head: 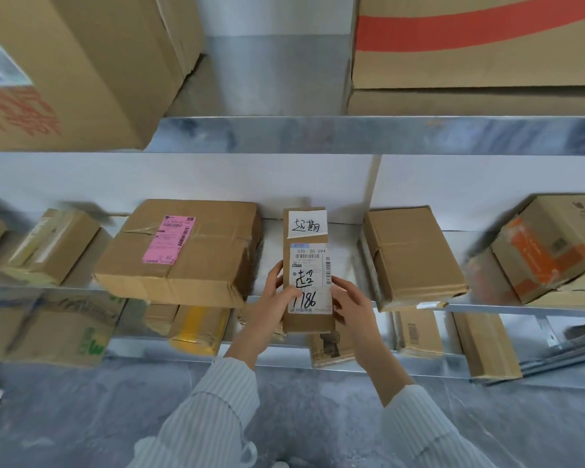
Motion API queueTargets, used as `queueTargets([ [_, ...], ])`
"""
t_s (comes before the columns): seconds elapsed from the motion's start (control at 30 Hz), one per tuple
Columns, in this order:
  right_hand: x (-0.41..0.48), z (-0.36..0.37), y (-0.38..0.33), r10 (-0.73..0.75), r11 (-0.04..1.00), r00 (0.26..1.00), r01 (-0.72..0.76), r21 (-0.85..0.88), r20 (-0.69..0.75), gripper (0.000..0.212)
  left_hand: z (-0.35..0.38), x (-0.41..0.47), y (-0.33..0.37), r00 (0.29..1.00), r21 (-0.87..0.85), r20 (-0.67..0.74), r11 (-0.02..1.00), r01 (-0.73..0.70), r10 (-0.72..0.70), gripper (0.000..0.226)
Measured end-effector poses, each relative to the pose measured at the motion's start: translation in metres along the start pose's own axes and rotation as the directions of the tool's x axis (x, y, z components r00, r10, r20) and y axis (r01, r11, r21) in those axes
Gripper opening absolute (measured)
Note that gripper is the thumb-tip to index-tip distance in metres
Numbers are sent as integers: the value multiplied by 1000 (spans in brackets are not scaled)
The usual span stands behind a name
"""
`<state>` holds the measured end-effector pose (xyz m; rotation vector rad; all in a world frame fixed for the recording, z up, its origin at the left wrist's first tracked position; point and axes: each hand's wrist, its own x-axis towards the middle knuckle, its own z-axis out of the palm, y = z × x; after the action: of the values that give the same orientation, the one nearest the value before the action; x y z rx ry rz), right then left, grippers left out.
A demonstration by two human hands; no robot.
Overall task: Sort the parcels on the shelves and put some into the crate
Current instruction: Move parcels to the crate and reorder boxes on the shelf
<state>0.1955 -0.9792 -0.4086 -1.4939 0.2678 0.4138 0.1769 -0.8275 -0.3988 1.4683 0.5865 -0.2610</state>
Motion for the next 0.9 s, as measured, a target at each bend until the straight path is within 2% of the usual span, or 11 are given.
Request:
queueTargets([
  [0.07, -1, 0, -3, -3, 1000, 1000, 3, 28, 1, 18, 3, -7, 11, 998, -70, -67, 998, 4, -9, 40],
  [0.17, -3, 4, -8, -42, 999, 997, 41, 9, 58, 21, 7, -13, 19, 993, -37, -107, 998, -42, 38, 28],
  [0.33, -2, 17, -9, -160, 971, 983, 173, -165, 90, 26, 6, -16, 4, 984, 14, -173, 999, -35, 36, 63],
  [0.43, -9, 22, -7, -207, 972, 968, 220, -86, 141, 39, 11, -30, 11, 984, -12, -166, 998, -62, 59, 55],
  [0.53, -20, 22, -5, -187, 982, 957, 187, 24, 221, 38, 11, -33, 14, 991, -28, -112, 996, -82, 78, 55],
  [0.67, -29, 27, -5, -186, 981, 965, 172, 89, 183, 44, 9, -43, 20, 994, -26, -74, 996, -88, 86, 61],
  [0.9, -43, 64, -30, -264, 959, 952, 242, 146, 156, 43, -17, -54, 42, 942, 46, -205, 964, -262, 266, 56],
])
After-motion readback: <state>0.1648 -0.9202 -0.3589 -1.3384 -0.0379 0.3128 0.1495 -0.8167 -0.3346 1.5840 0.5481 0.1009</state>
